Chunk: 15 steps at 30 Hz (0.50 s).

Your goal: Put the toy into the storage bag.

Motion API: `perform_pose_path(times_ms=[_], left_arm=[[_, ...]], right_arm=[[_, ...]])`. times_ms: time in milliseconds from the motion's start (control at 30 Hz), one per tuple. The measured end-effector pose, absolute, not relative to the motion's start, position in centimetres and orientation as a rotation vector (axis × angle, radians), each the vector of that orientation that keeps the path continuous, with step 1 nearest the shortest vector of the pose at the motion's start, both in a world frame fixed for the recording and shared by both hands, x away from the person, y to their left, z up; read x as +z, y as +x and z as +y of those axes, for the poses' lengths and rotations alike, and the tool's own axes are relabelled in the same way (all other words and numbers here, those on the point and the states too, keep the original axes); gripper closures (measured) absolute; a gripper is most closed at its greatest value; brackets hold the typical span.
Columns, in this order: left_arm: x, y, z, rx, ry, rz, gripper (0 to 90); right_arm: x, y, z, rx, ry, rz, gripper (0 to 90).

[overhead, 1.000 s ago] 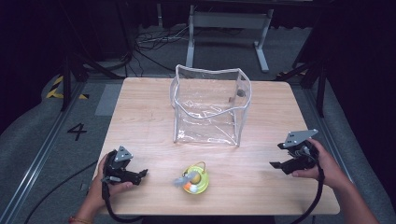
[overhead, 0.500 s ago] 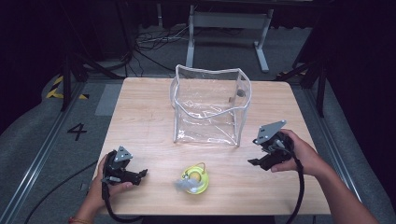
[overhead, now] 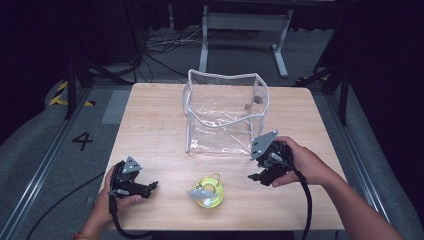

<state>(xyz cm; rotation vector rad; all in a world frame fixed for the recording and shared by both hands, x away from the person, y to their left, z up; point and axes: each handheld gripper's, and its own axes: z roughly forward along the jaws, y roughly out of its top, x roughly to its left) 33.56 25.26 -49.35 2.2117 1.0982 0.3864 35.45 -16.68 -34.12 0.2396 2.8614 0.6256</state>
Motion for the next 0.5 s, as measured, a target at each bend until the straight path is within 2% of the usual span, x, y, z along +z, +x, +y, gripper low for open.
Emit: perform_pose_path(times_ms=[500], left_arm=[[-49.3, 33.6, 25.3, 0.386, 2.212, 1.098, 0.5]], right_arm=[[-33.7, 35.1, -12.2, 0.587, 0.102, 2.917, 33.2]])
